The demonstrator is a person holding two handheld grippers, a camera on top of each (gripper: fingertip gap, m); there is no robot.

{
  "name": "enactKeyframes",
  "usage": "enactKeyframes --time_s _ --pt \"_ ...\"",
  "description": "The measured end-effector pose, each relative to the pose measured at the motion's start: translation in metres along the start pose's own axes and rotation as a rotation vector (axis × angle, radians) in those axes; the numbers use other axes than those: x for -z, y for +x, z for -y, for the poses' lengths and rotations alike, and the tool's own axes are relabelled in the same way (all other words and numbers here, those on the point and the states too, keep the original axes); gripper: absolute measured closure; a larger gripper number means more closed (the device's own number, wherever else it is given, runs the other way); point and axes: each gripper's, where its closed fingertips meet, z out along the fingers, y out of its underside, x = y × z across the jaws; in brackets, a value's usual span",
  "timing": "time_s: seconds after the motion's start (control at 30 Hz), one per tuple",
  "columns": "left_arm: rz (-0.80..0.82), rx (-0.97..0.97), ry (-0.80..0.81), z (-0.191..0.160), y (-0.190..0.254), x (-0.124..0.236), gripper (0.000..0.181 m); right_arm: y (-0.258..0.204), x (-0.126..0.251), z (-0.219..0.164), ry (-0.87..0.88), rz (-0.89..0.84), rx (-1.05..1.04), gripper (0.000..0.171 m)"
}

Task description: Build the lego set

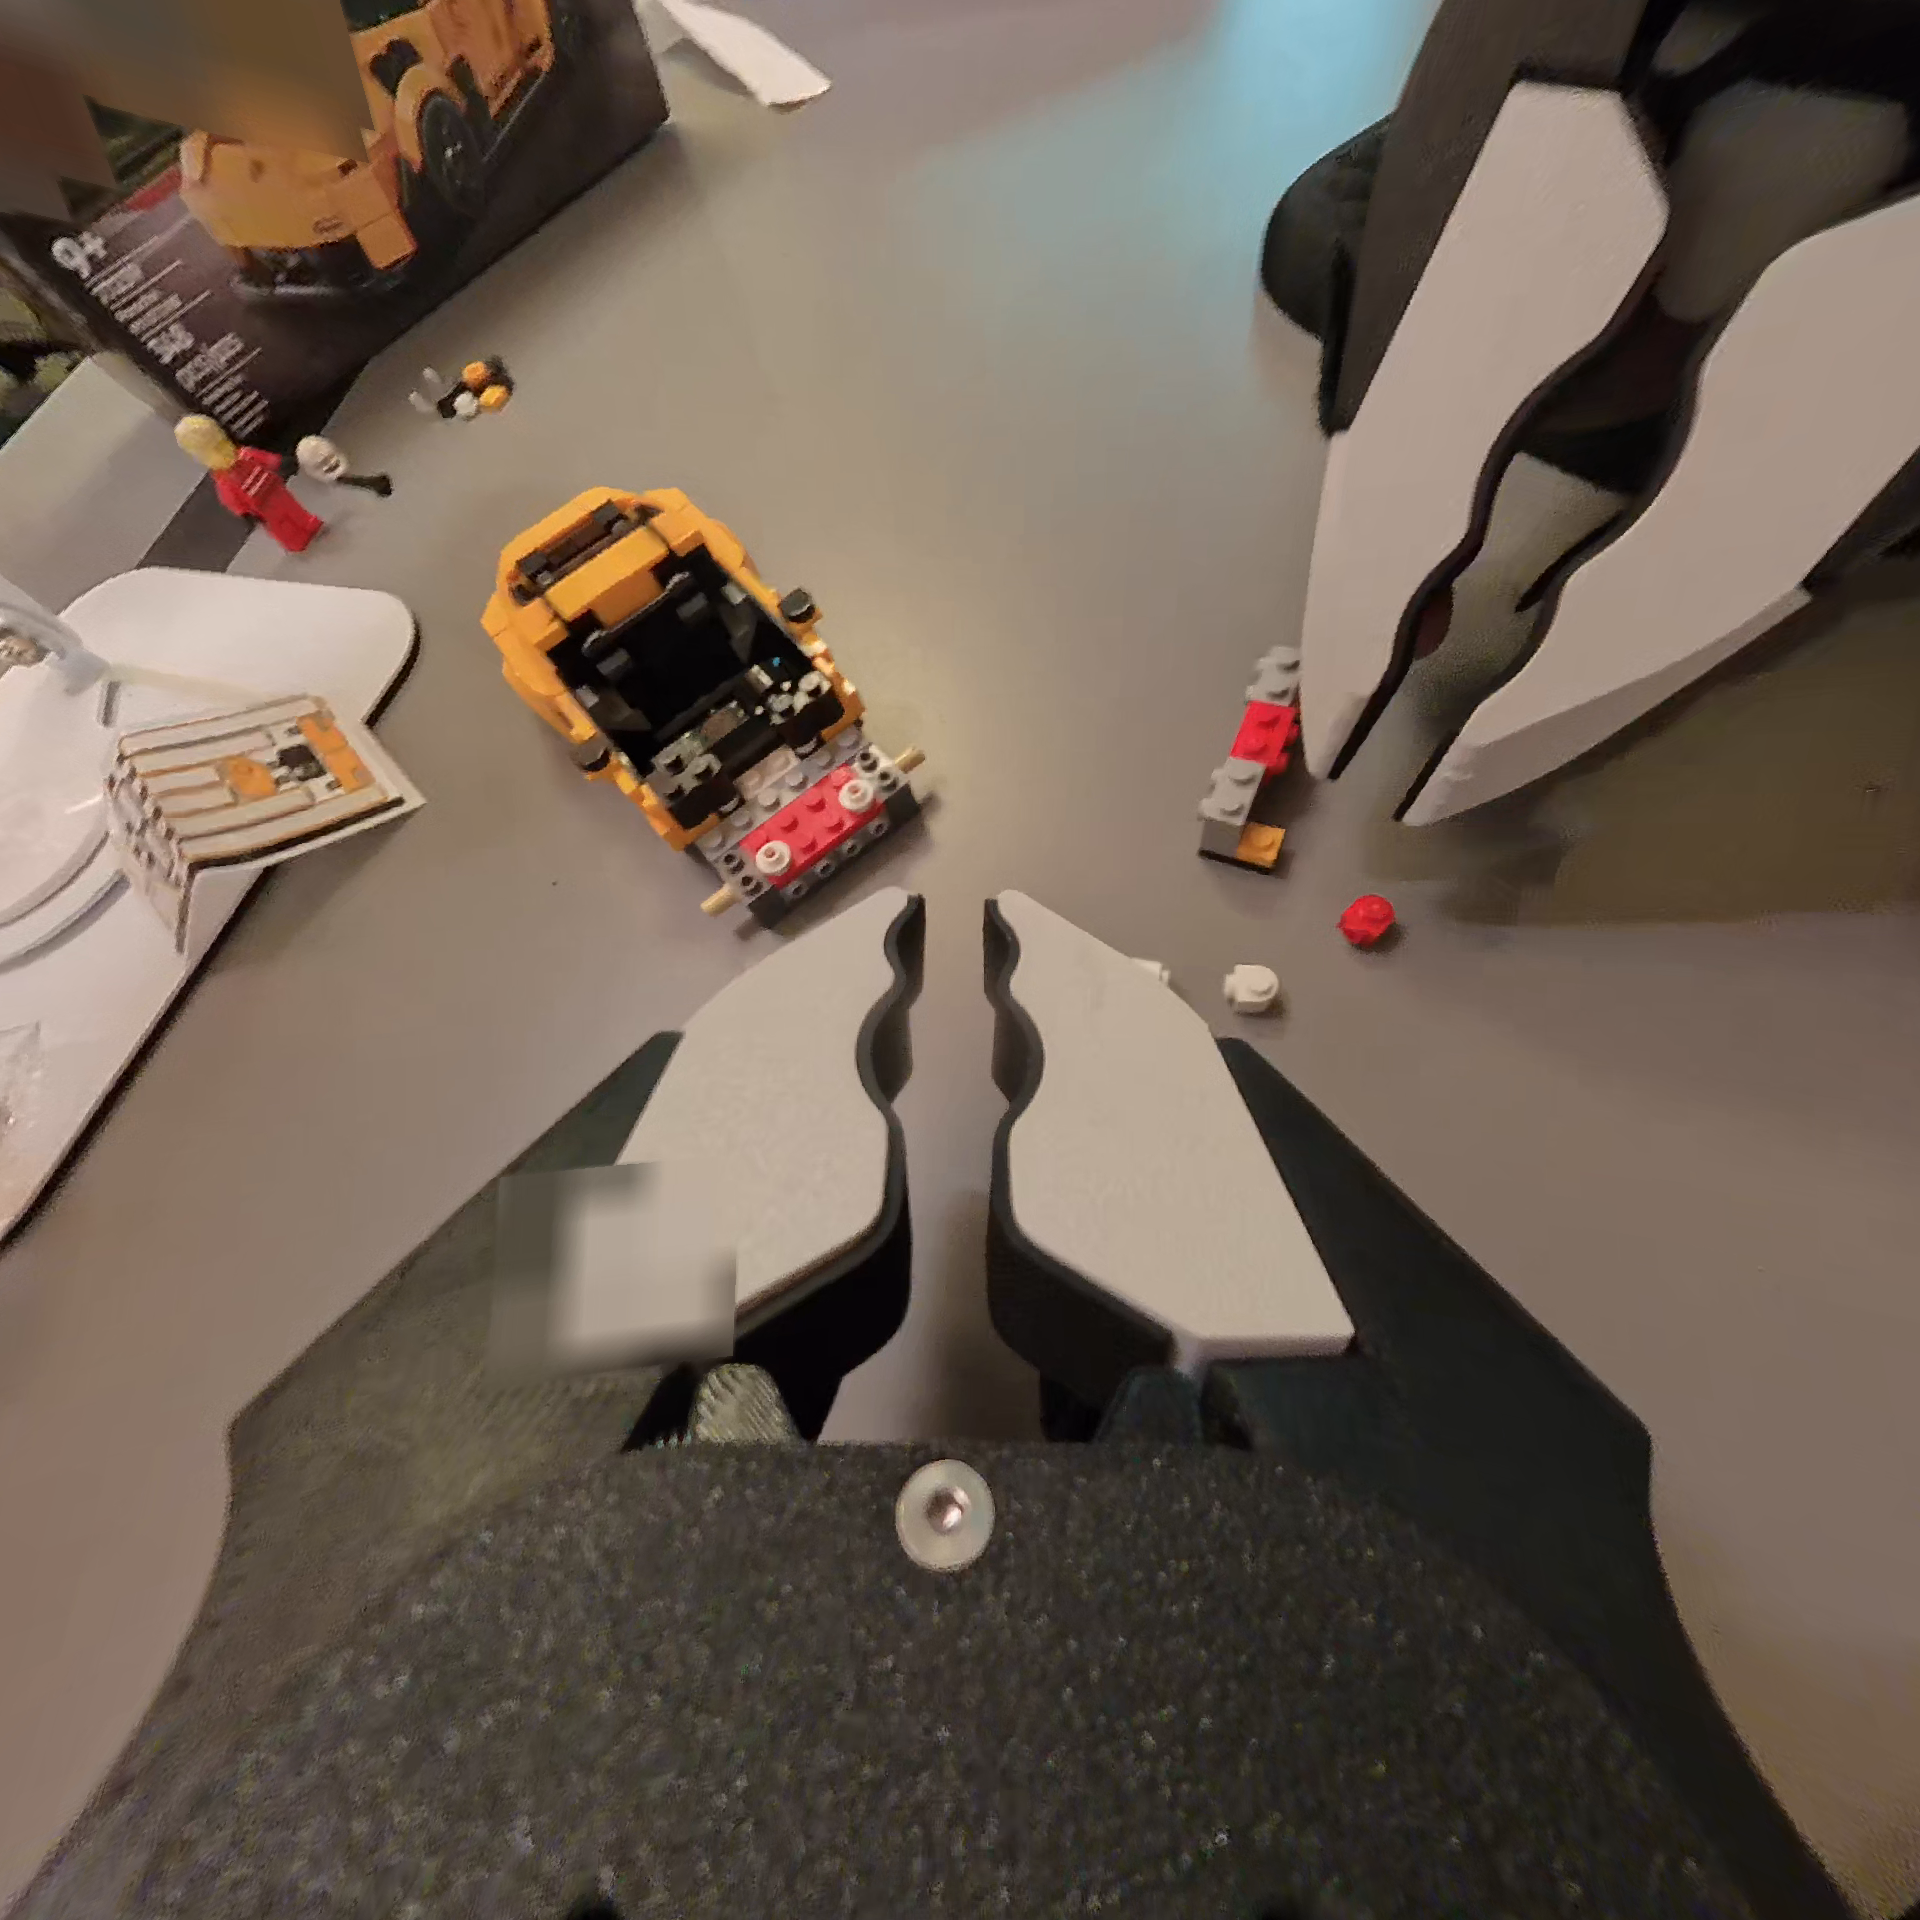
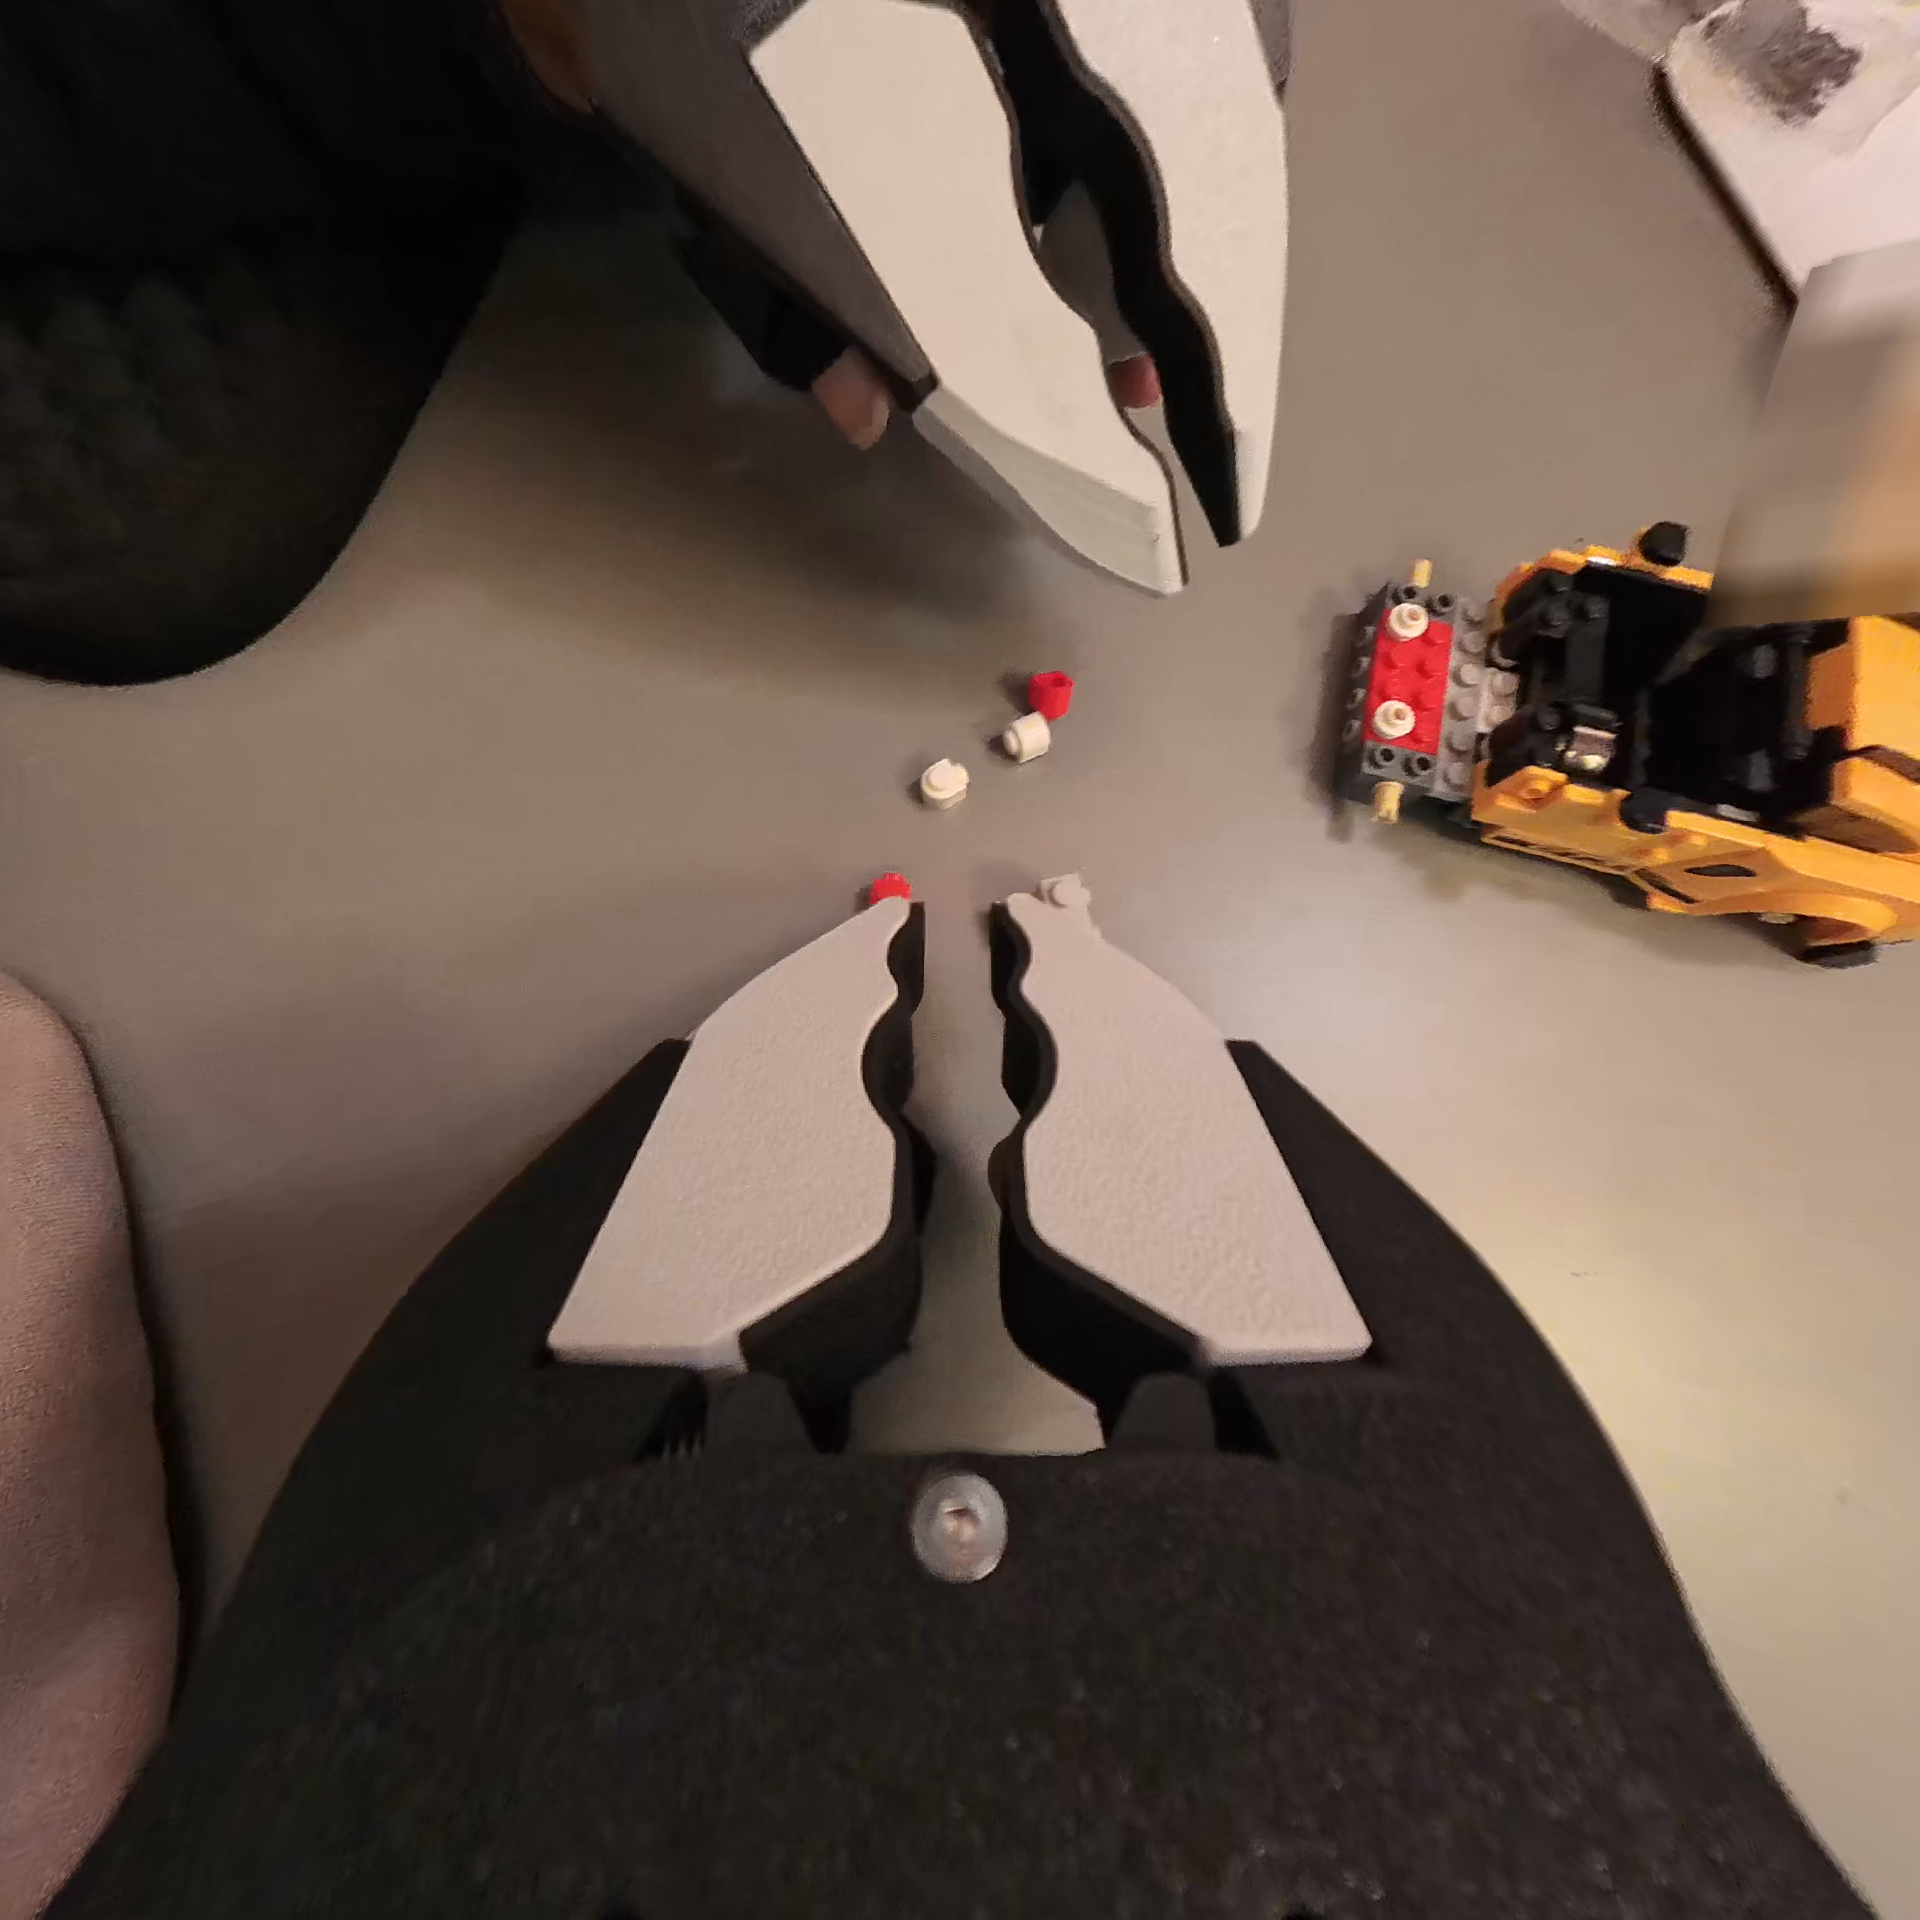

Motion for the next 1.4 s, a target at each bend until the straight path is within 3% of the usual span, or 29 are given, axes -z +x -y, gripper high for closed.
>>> enactKeyframes --time_s 0.3,0.57,0.73,0.9,1.07,1.23,1.4 --pt "0.055 0.042 -0.03 -0.006 -0.013 0.002 0.173 0.016 -0.02 0.025 -0.062 -0.054 0.064 0.16" --pt "0.064 0.044 -0.028 -0.006 -0.015 0.003 0.174 0.017 -0.044 0.019 -0.256 0.083 0.183 0.157" --pt "0.069 0.048 -0.013 -0.004 -0.017 0.005 0.174 0.019 -0.048 0.018 -0.27 0.129 0.208 0.163" --pt "0.068 0.017 0.152 0.025 -0.014 0.019 0.173 0.035 -0.013 0.054 0.054 0.212 -0.042 0.163" --pt "0.076 -0.092 0.368 0.069 0.005 0.04 0.171 0.043 0.041 0.08 0.417 0.422 -0.374 0.163" --pt "0.132 -0.201 0.446 0.094 0.024 0.047 0.169 0.033 0.066 0.092 0.587 0.63 -0.619 0.164" --pt "0.201 -0.244 0.474 0.104 0.028 0.051 0.168 0.02 0.071 0.105 0.67 0.761 -0.735 0.163"
